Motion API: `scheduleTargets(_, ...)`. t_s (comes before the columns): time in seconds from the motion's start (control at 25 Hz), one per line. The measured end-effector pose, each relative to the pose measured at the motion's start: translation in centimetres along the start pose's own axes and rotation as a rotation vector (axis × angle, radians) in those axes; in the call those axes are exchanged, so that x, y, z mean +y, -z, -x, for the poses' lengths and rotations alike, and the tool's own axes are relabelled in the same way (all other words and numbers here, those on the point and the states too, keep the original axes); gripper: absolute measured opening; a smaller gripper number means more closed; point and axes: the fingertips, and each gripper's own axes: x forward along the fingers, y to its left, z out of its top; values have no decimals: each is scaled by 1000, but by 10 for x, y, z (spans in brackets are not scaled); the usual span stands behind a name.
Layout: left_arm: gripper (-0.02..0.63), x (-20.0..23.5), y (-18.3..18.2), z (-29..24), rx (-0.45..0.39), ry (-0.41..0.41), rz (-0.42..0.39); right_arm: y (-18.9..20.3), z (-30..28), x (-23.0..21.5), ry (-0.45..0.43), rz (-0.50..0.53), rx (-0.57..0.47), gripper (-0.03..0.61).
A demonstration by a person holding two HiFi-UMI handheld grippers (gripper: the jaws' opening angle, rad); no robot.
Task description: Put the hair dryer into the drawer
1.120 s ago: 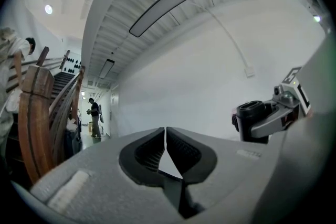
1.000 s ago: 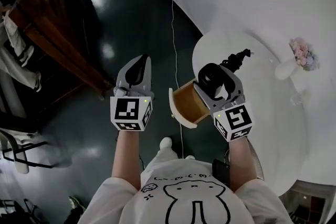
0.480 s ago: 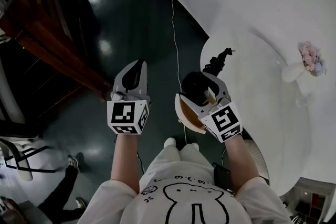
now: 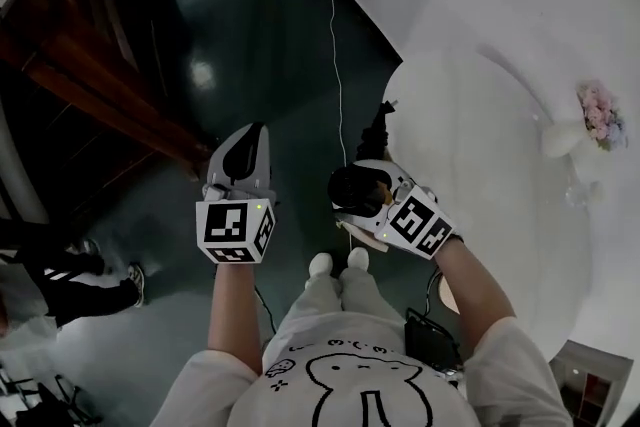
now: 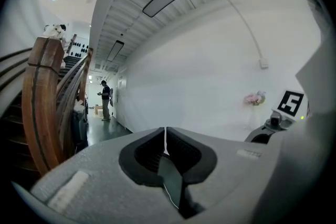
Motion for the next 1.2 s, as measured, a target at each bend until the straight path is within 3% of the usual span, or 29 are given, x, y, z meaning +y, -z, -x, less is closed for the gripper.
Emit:
scheduleTargets(0.2,21,-12,6,3,16,-8,-1,32,-8,9,-148,91,127,339)
scheduleTargets(0.6,21,-30,20,9,36,3,0,90,-22,22,-360,250,407,339)
scheduleTargets(1.0,21,-39,50,22,111,-5,-10,166,-33,25,-429,324,637,339)
scheduleTargets(1.2,21,-31,56,24,129,-26,-6,180,-38,27,-455,308,638,339)
